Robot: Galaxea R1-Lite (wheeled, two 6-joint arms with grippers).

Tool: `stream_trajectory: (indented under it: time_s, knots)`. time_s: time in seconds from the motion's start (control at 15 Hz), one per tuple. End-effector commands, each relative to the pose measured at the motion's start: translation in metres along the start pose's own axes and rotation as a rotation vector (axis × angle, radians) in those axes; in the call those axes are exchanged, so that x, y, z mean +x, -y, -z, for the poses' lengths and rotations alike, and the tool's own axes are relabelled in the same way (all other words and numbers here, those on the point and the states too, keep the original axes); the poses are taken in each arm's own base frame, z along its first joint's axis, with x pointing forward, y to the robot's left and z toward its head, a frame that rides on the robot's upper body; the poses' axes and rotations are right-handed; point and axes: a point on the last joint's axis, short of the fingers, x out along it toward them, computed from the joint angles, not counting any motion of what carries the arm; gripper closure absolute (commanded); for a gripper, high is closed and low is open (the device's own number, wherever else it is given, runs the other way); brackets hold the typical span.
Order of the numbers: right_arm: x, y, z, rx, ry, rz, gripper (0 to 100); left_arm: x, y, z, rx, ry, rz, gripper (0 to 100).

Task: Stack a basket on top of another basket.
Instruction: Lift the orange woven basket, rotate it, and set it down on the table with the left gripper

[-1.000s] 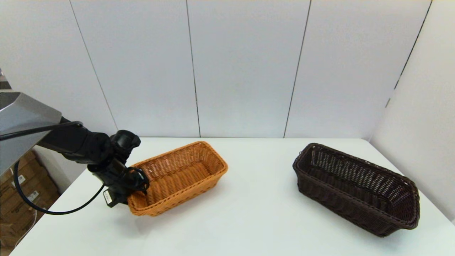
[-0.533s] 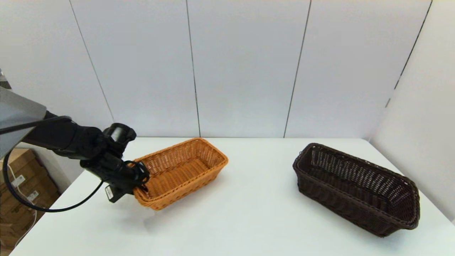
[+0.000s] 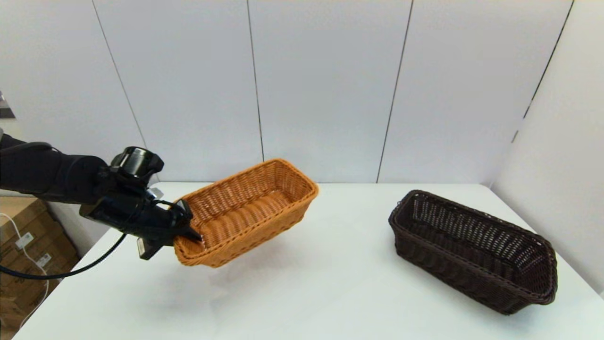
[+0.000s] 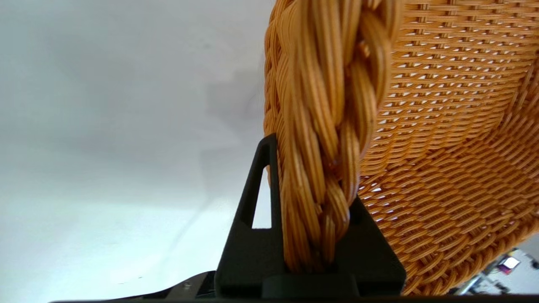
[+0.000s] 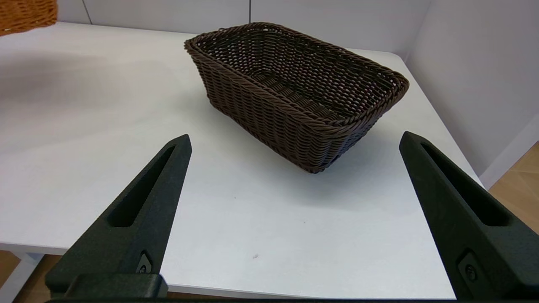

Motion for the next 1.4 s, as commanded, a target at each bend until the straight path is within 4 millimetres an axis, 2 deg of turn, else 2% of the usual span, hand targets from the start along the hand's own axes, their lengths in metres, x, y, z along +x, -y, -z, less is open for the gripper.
stream_trajectory:
  time_s: [0.07, 0.2, 0.4, 0.67, 0.8, 1.0, 1.13, 1.4]
  knots:
    - [0.000, 0.000, 0.000, -0.001, -0.001, 0.000, 0, 0.002, 0.011, 0.018, 0.098, -0.013, -0.026, 100]
    - [0.000, 0.000, 0.000, -0.003, 0.000, 0.000, 0, 0.011, 0.025, 0.038, 0.226, -0.025, -0.072, 100]
    - [0.000, 0.000, 0.000, 0.001, -0.001, 0.000, 0, 0.020, 0.041, 0.058, 0.339, -0.062, -0.058, 100]
    - [0.000, 0.000, 0.000, -0.001, 0.000, 0.000, 0, 0.031, 0.052, 0.080, 0.478, -0.117, -0.056, 100]
    - [0.000, 0.000, 0.000, -0.001, 0.000, 0.000, 0, 0.032, 0.056, 0.081, 0.509, -0.117, -0.043, 100]
    - [0.000, 0.000, 0.000, -0.001, -0.001, 0.000, 0, 0.048, 0.059, 0.077, 0.514, -0.132, -0.056, 100]
    - [0.000, 0.000, 0.000, -0.001, -0.003, 0.000, 0, 0.051, 0.064, 0.075, 0.518, -0.127, -0.047, 100]
    - [0.000, 0.000, 0.000, -0.003, -0.001, 0.000, 0, 0.071, 0.072, 0.084, 0.550, -0.164, -0.063, 100]
